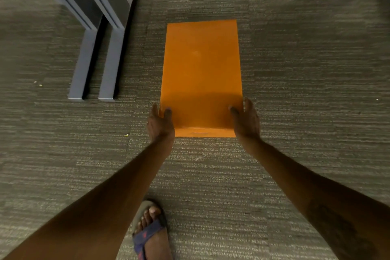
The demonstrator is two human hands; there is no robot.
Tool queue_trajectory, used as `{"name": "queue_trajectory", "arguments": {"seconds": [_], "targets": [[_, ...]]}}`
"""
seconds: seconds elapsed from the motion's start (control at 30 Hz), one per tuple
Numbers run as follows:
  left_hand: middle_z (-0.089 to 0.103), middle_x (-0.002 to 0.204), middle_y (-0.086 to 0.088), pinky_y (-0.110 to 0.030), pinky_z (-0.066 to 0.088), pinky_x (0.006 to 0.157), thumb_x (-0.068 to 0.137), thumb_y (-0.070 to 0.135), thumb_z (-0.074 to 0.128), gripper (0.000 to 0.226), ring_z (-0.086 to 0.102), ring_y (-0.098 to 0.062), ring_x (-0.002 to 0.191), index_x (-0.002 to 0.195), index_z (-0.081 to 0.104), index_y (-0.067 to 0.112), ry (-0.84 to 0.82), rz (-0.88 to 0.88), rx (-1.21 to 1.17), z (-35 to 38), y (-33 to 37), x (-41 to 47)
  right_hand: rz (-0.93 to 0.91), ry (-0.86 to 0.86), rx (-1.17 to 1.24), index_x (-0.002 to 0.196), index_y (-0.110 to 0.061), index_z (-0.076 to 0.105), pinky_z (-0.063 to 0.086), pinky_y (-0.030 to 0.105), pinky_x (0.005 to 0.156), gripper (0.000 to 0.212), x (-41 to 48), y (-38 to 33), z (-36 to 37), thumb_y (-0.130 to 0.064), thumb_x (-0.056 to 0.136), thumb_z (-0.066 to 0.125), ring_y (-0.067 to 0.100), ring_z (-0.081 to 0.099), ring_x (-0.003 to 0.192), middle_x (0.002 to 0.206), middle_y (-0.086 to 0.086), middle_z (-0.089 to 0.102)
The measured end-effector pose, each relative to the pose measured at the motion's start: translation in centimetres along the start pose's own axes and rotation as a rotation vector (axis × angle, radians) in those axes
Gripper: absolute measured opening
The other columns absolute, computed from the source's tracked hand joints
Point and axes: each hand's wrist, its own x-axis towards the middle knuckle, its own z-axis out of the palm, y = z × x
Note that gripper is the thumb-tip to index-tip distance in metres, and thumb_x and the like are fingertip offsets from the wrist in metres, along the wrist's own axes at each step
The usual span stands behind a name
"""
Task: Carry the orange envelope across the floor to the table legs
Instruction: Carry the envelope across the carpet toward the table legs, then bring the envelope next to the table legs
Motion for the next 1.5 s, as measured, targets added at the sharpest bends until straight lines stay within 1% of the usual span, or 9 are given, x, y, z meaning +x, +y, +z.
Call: {"name": "queue_trajectory", "arguments": {"seconds": [0.23, 0.4, 0.5, 0.73, 0.93, 1.07, 1.23, 1.4, 1.5], "targets": [[0.064, 0.127, -0.012, -0.047, 0.05, 0.092, 0.1, 0.04, 0.044, 0.044, 0.061, -0.034, 0.112, 0.132, 0.054, 0.012, -0.08, 0.038, -0.055, 0.7, 0.7, 3.6, 0.037, 0.024, 0.064, 0.133, -0.011, 0.048, 0.037, 0.032, 0.077, 0.045, 2.4, -0.6, 1.5, -0.038, 0.098, 0.053, 0.031, 0.059, 0.11, 0.125, 0.011, 0.061], [0.062, 0.13, -0.008, -0.042, 0.049, 0.092, 0.102, 0.036, 0.045, 0.042, 0.059, -0.029, 0.113, 0.138, 0.05, 0.016, -0.168, 0.036, -0.147, 0.8, -0.2, 3.3, 0.027, 0.008, 0.221, 0.125, -0.019, 0.054, 0.041, 0.03, 0.07, 0.034, 1.8, 0.7, 1.3, -0.039, 0.097, 0.054, 0.02, 0.061, 0.094, 0.106, -0.003, 0.064], [0.06, 0.132, -0.007, -0.04, 0.049, 0.09, 0.101, 0.036, 0.046, 0.042, 0.059, -0.028, 0.114, 0.139, 0.048, 0.017, -0.191, 0.025, -0.216, 0.8, -0.3, 3.0, 0.018, -0.025, 0.307, 0.124, -0.028, 0.053, 0.047, 0.033, 0.078, 0.028, 1.7, 1.1, 1.1, -0.038, 0.098, 0.054, 0.008, 0.06, 0.093, 0.106, -0.011, 0.064], [0.062, 0.123, -0.001, -0.026, 0.044, 0.069, 0.103, 0.035, 0.041, 0.041, 0.059, -0.022, 0.104, 0.139, 0.049, 0.017, -0.14, 0.005, -0.288, 0.9, -1.4, 3.9, -0.014, 0.028, 0.341, 0.131, -0.025, 0.054, 0.044, 0.031, 0.075, 0.033, 1.2, 1.0, 2.9, -0.036, 0.1, 0.05, 0.004, 0.06, 0.094, 0.113, -0.006, 0.067], [0.065, 0.112, 0.002, -0.028, 0.045, 0.072, 0.103, 0.034, 0.04, 0.031, 0.061, -0.02, 0.099, 0.124, 0.057, 0.019, -0.108, 0.009, -0.329, 0.4, -0.5, 4.4, -0.041, 0.059, 0.362, 0.13, -0.022, 0.053, 0.044, 0.026, 0.065, 0.031, 0.9, 0.1, 3.0, -0.034, 0.102, 0.046, 0.0, 0.06, 0.086, 0.105, -0.01, 0.065], [0.065, 0.109, -0.001, -0.031, 0.046, 0.074, 0.104, 0.034, 0.038, 0.033, 0.061, -0.022, 0.098, 0.122, 0.058, 0.015, -0.049, 0.05, -0.278, -0.4, 0.5, 6.2, -0.062, 0.062, 0.376, 0.129, -0.023, 0.054, 0.044, 0.01, 0.061, 0.028, 1.9, -1.4, 4.4, -0.032, 0.103, 0.045, -0.018, 0.056, 0.076, 0.102, -0.017, 0.063], [0.064, 0.104, 0.002, -0.03, 0.044, 0.078, 0.104, 0.034, 0.039, 0.031, 0.062, -0.021, 0.098, 0.121, 0.06, 0.018, 0.055, 0.095, -0.213, -2.2, 1.2, 10.8, -0.08, 0.095, 0.375, 0.13, -0.023, 0.055, 0.047, 0.025, 0.073, 0.031, 3.9, -4.5, 8.4, -0.033, 0.102, 0.047, -0.011, 0.055, 0.084, 0.102, -0.018, 0.063], [0.057, 0.098, 0.006, -0.022, 0.035, 0.068, 0.105, 0.028, 0.039, 0.032, 0.055, -0.014, 0.091, 0.124, 0.06, 0.013, 0.082, 0.136, -0.139, -3.4, 1.1, 13.0, -0.097, 0.116, 0.356, 0.132, -0.02, 0.054, 0.044, 0.025, 0.071, 0.034, 4.7, -5.9, 10.7, -0.034, 0.102, 0.048, -0.003, 0.058, 0.089, 0.104, -0.015, 0.062], [0.059, 0.107, 0.005, -0.024, 0.037, 0.077, 0.105, 0.029, 0.038, 0.035, 0.055, -0.013, 0.095, 0.129, 0.058, 0.014, 0.1, 0.144, -0.142, -3.7, 1.6, 13.0, -0.11, 0.096, 0.34, 0.137, -0.022, 0.051, 0.042, 0.022, 0.069, 0.037, 5.0, -6.5, 10.8, -0.035, 0.103, 0.045, -0.007, 0.053, 0.086, 0.109, -0.012, 0.06]]}}
